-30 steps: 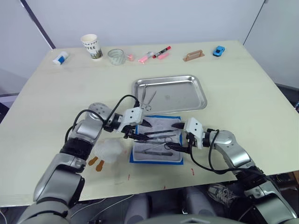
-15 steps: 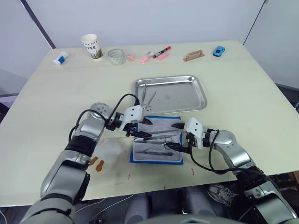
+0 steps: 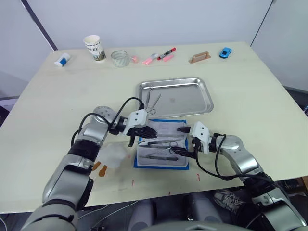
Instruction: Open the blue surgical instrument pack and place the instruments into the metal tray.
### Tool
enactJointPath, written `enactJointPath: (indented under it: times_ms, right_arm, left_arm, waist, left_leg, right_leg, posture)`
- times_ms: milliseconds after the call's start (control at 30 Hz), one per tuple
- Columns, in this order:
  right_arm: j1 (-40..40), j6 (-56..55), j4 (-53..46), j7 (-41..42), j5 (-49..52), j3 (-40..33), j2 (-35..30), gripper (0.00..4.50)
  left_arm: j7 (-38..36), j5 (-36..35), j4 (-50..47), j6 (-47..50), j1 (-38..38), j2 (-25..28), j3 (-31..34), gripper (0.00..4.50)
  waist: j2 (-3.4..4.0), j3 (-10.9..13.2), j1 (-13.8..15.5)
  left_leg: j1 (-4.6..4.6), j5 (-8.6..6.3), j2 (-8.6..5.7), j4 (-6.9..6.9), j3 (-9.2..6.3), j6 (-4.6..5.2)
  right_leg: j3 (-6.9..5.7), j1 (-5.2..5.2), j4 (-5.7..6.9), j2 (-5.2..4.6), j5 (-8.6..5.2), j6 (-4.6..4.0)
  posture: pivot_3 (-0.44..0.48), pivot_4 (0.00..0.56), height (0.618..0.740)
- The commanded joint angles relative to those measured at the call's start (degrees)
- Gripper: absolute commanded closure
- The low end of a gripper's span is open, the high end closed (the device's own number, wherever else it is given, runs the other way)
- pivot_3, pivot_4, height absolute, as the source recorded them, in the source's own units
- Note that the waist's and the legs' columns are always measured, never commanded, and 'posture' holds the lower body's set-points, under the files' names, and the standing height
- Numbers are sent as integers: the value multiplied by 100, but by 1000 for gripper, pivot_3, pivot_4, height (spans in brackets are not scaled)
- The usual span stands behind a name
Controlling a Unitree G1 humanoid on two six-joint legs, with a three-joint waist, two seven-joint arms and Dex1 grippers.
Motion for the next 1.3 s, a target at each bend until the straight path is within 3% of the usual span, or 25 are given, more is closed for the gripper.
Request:
enactJointPath:
  times_ms: [33,1300]
  right_arm:
    - [333,409,646,-214,-584,359,-182,0]
    - [300,413,738,-167,-593,399,-173,0]
  left_arm:
    - [-2,77,67,-58,34,39,13,4459]
    - [-457,-256,-185,30,-281,531,319,4459]
  waist:
    - [0,0,0]
    - [0,2,-3]
  left_leg:
    - [0,0,0,0,0,0]
    - [-2,0,0,0,-2,0]
  right_leg:
    - [0,0,0,0,0,0]
    - [-1,-2,0,1,0,0]
  posture:
    - [0,150,740]
    - [0,150,740]
